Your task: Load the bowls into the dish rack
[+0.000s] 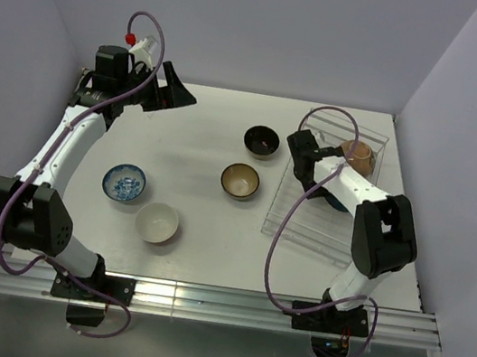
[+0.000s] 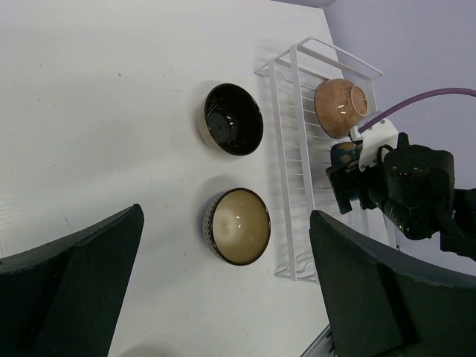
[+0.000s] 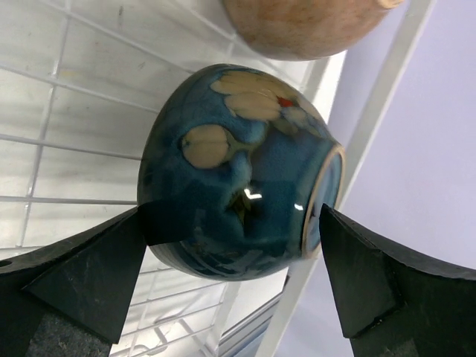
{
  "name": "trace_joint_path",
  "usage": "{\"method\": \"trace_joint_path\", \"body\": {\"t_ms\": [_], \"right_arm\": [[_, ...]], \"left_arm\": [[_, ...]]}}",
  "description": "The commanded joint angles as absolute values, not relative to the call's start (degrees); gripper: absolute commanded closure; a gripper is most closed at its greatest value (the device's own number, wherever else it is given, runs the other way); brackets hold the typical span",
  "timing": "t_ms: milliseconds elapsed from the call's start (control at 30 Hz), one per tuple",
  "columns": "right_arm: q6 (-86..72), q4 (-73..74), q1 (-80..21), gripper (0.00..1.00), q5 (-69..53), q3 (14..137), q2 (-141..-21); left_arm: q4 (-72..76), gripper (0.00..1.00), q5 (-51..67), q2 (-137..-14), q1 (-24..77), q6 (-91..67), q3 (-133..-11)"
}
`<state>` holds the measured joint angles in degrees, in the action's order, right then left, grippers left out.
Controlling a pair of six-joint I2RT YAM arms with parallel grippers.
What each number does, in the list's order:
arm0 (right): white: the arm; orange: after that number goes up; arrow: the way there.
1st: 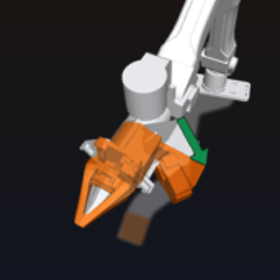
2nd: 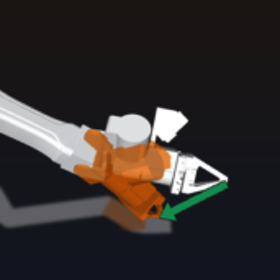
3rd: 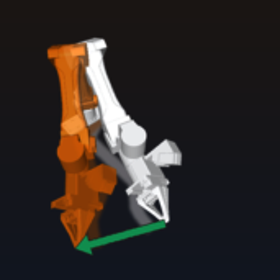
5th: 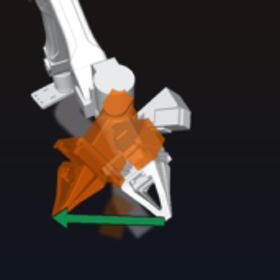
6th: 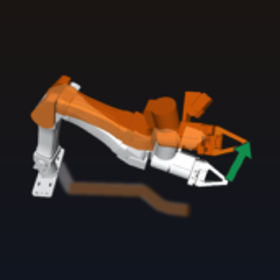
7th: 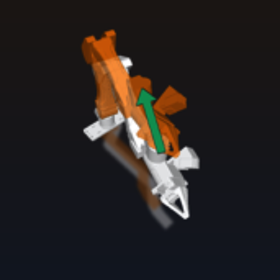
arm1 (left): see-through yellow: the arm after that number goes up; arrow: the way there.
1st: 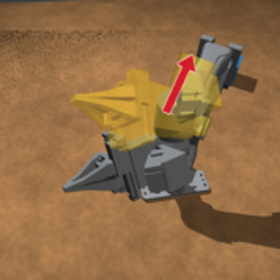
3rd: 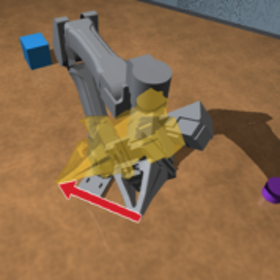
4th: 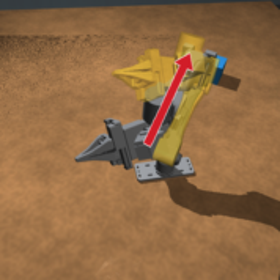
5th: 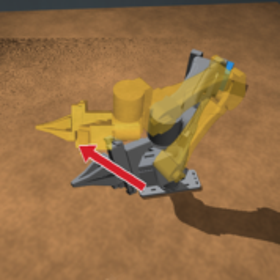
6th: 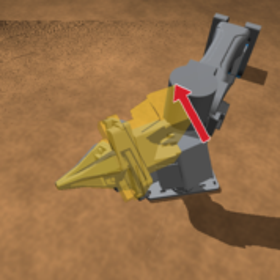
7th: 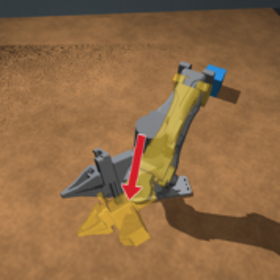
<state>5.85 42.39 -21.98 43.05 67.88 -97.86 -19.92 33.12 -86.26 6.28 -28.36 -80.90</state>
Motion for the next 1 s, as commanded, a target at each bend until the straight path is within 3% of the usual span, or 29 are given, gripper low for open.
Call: {"method": "trace_joint_path", "body": {"t_ms": [0,300,967], "right_arm": [[6.6,39.6,-22.5,0.00,48.0,67.6,-93.3],[9.5,37.0,-23.4,0.00,49.8,65.0,-91.0],[10.5,42.1,-24.7,0.00,29.5,69.2,-90.4]], "left_arm": [[-17.8,0.01,33.0,-83.7,6.1,-28.7,-81.6],[-17.1,0.00,33.4,-84.1,6.1,-29.6,-81.1],[-14.9,0.00,37.4,-84.6,6.1,-30.2,-80.2]]}}
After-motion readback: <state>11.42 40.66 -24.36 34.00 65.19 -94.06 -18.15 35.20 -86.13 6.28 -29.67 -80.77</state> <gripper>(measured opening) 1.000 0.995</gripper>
